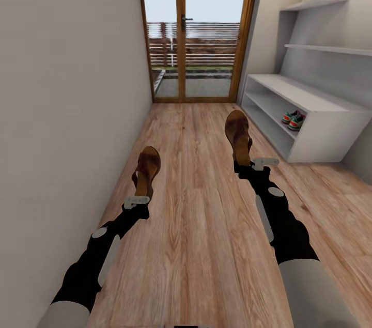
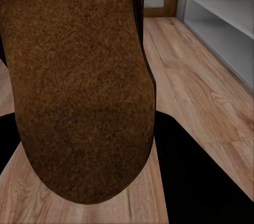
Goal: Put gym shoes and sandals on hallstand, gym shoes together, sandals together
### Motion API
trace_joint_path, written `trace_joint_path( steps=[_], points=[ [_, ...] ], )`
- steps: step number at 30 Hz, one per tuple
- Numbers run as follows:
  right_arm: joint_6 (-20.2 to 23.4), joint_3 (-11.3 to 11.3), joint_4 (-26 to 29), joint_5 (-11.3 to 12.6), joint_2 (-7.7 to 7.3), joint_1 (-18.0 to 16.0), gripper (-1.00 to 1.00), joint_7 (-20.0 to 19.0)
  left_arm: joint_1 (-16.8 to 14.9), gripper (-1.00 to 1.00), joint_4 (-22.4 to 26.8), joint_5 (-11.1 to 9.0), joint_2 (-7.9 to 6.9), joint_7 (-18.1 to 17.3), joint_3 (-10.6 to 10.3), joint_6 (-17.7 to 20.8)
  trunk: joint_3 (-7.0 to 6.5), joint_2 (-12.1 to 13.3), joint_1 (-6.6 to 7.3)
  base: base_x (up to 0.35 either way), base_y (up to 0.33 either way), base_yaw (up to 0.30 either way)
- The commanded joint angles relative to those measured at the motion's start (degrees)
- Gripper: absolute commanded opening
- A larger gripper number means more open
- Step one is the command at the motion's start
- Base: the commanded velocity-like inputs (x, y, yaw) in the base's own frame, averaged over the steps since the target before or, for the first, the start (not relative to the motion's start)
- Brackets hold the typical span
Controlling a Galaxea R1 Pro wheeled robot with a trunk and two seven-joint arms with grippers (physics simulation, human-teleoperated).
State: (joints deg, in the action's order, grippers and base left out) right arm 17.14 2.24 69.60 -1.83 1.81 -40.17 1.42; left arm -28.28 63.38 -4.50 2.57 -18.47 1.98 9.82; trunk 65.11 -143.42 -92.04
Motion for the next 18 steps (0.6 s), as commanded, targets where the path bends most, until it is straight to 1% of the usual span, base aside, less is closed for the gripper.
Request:
trace_joint_path(
  steps=[1, 5, 13, 18],
  points=[
    [0.35, 0.05, 0.09, -0.03, 0.04, -0.05, -1.00, 0.07, -0.02, -1.00, 0.07, -0.51, 0.07, -0.52, 0.22, 0.55, 0.05, -0.02, -0.02, 0.348, 0.000, 0.000],
    [0.35, 0.05, 0.09, -0.02, 0.04, -0.02, -1.00, 0.07, -0.02, -1.00, 0.07, -0.51, 0.07, -0.52, 0.22, 0.55, 0.02, -0.02, -0.02, 0.348, 0.000, 0.000],
    [0.35, 0.05, 0.09, -0.04, 0.04, -0.02, -1.00, 0.07, -0.02, -1.00, 0.13, -0.51, 0.07, -0.52, 0.22, 0.55, -0.60, -0.02, -0.02, 0.347, 0.000, 0.000],
    [0.35, 0.05, 0.09, -0.02, 0.04, 0.00, -1.00, 0.08, -0.02, -1.00, 0.12, -0.51, 0.07, -0.52, 0.22, 0.55, -0.75, -0.02, -0.02, 0.348, 0.000, 0.000]
  ],
)
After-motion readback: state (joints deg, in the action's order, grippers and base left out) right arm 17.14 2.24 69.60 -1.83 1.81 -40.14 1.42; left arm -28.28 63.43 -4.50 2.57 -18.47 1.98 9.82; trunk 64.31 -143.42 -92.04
